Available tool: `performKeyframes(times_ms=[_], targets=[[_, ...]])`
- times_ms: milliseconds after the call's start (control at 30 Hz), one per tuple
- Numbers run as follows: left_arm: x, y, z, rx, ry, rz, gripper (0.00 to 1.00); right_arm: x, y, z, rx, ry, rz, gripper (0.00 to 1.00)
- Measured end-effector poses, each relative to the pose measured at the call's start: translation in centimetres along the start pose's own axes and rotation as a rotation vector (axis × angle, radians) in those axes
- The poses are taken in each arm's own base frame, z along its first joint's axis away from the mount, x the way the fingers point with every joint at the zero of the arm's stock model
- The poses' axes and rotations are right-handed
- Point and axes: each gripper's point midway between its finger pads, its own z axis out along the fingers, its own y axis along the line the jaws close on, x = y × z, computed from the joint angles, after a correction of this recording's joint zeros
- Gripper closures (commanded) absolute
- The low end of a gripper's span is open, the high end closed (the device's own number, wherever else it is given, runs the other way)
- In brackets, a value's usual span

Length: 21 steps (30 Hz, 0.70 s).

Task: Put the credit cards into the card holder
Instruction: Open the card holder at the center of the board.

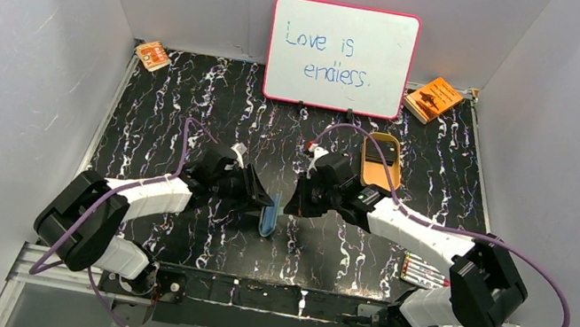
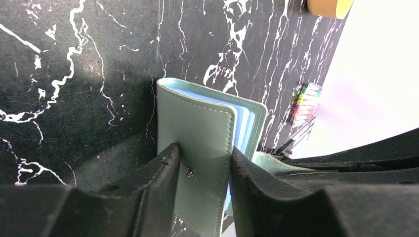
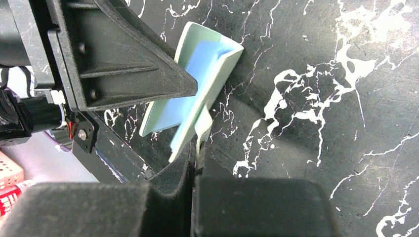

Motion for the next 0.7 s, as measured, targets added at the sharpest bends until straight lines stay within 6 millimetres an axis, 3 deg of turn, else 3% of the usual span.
performKeyframes(times_ms=[467,700], targets=[[0.4,2.2,-0.1,-0.094,0.007,0.021,0.99,1.0,-1.0,0.0,0.028,0.004,0.01,1.0],[0.4,3.0,-0.6,-0.162,0.024,0.048,1.0,2.2,-2.7,0.3,0.088,0.019,0.037,1.0]])
